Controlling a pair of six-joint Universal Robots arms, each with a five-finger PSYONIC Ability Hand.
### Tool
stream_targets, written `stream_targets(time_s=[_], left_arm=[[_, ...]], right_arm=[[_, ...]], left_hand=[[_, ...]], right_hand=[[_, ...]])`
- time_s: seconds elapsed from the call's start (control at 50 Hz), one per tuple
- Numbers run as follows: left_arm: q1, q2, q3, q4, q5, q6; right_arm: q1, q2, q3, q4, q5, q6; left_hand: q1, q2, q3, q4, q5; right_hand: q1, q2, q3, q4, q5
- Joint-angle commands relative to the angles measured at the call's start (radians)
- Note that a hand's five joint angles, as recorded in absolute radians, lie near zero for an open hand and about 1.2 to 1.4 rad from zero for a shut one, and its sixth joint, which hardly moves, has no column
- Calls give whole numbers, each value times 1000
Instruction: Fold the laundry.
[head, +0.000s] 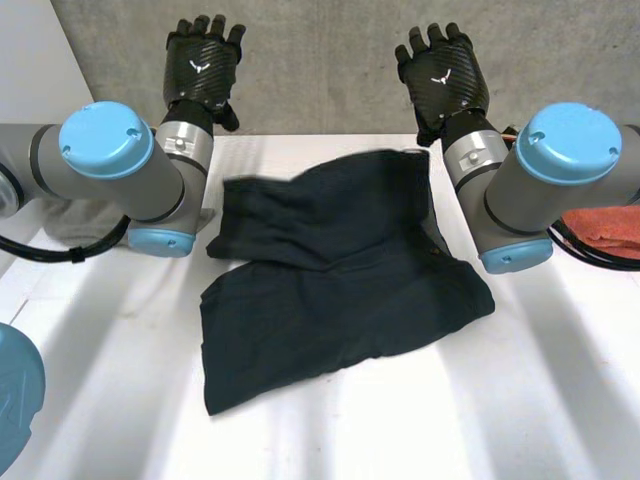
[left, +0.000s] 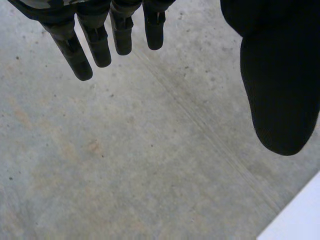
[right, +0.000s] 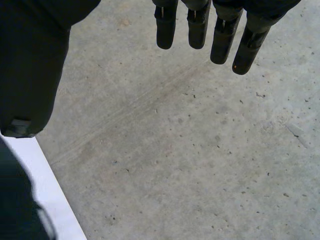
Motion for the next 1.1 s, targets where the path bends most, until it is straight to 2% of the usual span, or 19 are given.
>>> stream_targets(time_s=[0.02,0.18,0.32,0.36,0.38,0.42,0.44,0.46,0.58,0.68,0.86,0.96,1.1], left_arm=[[-13,168,-205,-9,-7,-2],[-65,437,-545,-73,-30,-2],[-132,645,-844,-230,-91,-18],[-149,699,-932,-266,-91,-31],[-152,712,-958,-277,-93,-37],[-161,732,-1001,-293,-91,-53],[-167,736,-1038,-312,-88,-71],[-171,736,-1055,-323,-88,-82],[-189,727,-1139,-444,-79,-172],[-189,703,-1167,-472,-64,-240],[-178,597,-1155,-466,-42,-266],[-151,572,-1129,-405,-47,-266],[-148,554,-1110,-305,-99,-260]], right_arm=[[-9,-160,98,120,3,1],[-25,-305,225,416,-18,-10],[-135,-339,366,665,-34,-28],[-146,-341,400,685,-54,-33],[-156,-345,433,693,-84,-43],[-175,-350,467,694,-124,-65],[-189,-351,486,694,-144,-78],[-219,-352,519,693,-184,-107],[-295,-350,592,691,-305,-190],[-299,-306,615,650,-389,-195],[-296,-226,616,521,-403,-192],[-292,-203,615,477,-402,-192],[-289,-177,602,450,-397,-189]], left_hand=[[-22,-33,-44,-33,-47],[-18,-30,-40,-30,-43],[49,38,28,38,24],[184,172,162,172,158],[222,211,201,211,197],[310,299,289,299,285],[494,482,472,482,469],[560,548,538,548,535],[616,604,594,605,591],[613,602,591,602,588],[335,323,313,323,310],[167,156,146,156,142],[170,158,148,158,145]], right_hand=[[-31,-50,-40,-63,-64],[-31,-50,-40,-63,-64],[-31,-50,-40,-63,-64],[-31,-50,-40,-63,-64],[45,27,36,13,13],[140,122,131,108,108],[184,166,175,152,152],[286,268,277,254,254],[387,369,378,355,355],[440,421,431,408,408],[431,413,422,399,399],[428,410,419,396,396],[446,427,437,414,413]])
